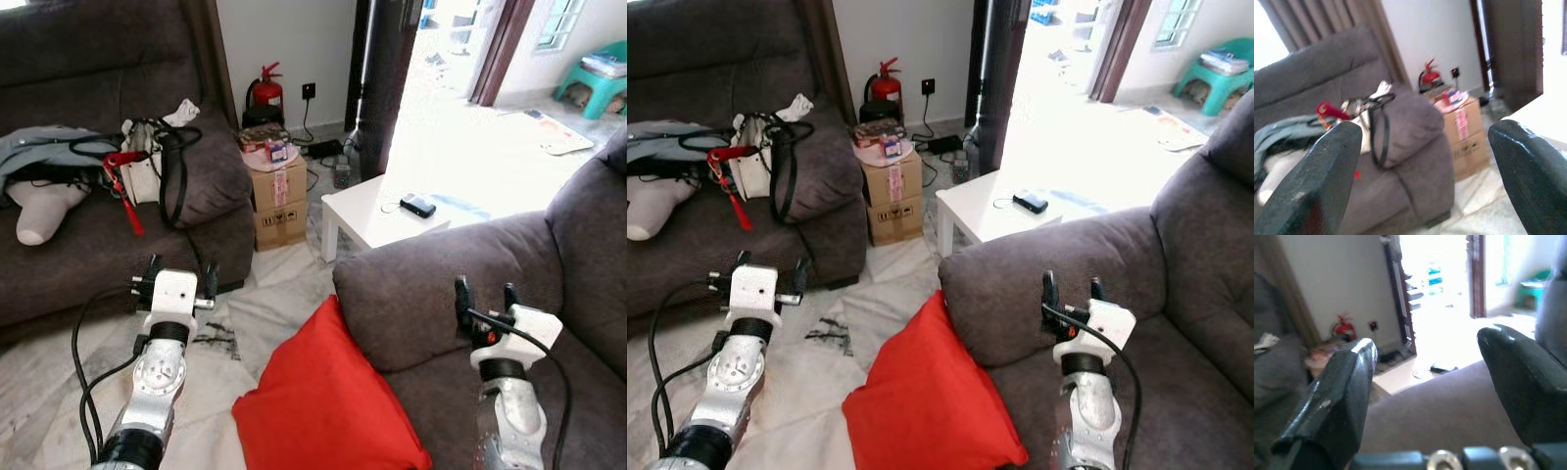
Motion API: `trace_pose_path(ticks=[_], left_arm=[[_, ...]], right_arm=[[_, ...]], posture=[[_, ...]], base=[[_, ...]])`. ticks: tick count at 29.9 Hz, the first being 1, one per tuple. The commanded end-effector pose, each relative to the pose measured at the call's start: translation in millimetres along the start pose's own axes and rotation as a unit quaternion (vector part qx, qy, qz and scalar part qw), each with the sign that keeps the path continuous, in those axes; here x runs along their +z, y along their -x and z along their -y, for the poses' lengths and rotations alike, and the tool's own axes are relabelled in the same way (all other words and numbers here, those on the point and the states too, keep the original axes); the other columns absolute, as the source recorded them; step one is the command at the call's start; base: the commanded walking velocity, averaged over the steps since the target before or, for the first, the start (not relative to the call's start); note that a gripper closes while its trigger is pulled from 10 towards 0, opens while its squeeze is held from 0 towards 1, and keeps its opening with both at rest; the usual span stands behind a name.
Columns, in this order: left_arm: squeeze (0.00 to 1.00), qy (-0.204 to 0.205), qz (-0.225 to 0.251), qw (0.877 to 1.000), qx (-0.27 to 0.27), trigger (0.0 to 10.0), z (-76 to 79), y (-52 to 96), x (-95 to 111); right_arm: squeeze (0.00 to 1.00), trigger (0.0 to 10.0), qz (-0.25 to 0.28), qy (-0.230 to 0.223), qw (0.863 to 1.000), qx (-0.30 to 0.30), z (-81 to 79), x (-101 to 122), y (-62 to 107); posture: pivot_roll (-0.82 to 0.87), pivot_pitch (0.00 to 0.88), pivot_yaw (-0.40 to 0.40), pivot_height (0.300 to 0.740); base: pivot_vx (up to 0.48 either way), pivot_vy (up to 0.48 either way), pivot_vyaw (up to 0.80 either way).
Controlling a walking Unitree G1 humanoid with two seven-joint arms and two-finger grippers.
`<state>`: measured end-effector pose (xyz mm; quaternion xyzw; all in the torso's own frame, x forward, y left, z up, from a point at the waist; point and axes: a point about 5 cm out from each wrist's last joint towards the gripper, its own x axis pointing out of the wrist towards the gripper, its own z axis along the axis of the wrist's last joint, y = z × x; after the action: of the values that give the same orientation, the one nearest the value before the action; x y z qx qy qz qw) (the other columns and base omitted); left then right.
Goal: Move the pillow to the sofa from floor
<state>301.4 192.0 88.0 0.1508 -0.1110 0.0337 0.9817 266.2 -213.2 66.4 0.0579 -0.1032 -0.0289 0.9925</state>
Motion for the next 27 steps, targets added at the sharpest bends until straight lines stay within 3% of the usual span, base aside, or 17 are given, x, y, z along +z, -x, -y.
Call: trace_pose_path(ticks=[1, 7, 13, 20, 27], left_arm=[[0.00, -0.005, -0.004, 1.000, -0.025, 10.0, 6.5, 1.3, 0], [0.00, 0.000, -0.008, 1.000, -0.029, 10.0, 11.4, -4.5, 4], [0.00, -0.001, -0.022, 0.999, -0.037, 10.0, 13.8, -2.9, 0], [0.00, 0.001, -0.009, 0.999, -0.034, 10.0, 11.0, -14.9, 10], [0.00, 0.004, 0.008, 1.000, -0.022, 10.0, 5.9, -13.6, 18]], right_arm=[[0.00, 10.0, -0.013, -0.005, 0.999, 0.030, -7.3, -2, 1.2], [0.00, 10.0, -0.040, 0.020, 0.999, 0.019, -4.4, -7, 5.5], [0.00, 10.0, -0.074, 0.002, 0.997, 0.007, 2.0, -18, 12.4], [0.00, 10.0, -0.043, -0.008, 0.999, 0.030, -16.6, -6, -14.5], [0.00, 10.0, -0.040, -0.018, 0.997, 0.058, -29.0, -5, -11.2]], posture=[[-0.06, 0.000, 0.014, 0.740], [-0.07, 0.000, 0.013, 0.740], [-0.04, 0.000, 0.020, 0.740], [-0.01, 0.000, 0.024, 0.740], [0.03, 0.000, 0.001, 0.740]], base=[[0.000, 0.000, 0.00], [0.000, 0.000, 0.00], [0.000, 0.000, 0.00], [0.000, 0.000, 0.00], [0.000, 0.000, 0.00]])
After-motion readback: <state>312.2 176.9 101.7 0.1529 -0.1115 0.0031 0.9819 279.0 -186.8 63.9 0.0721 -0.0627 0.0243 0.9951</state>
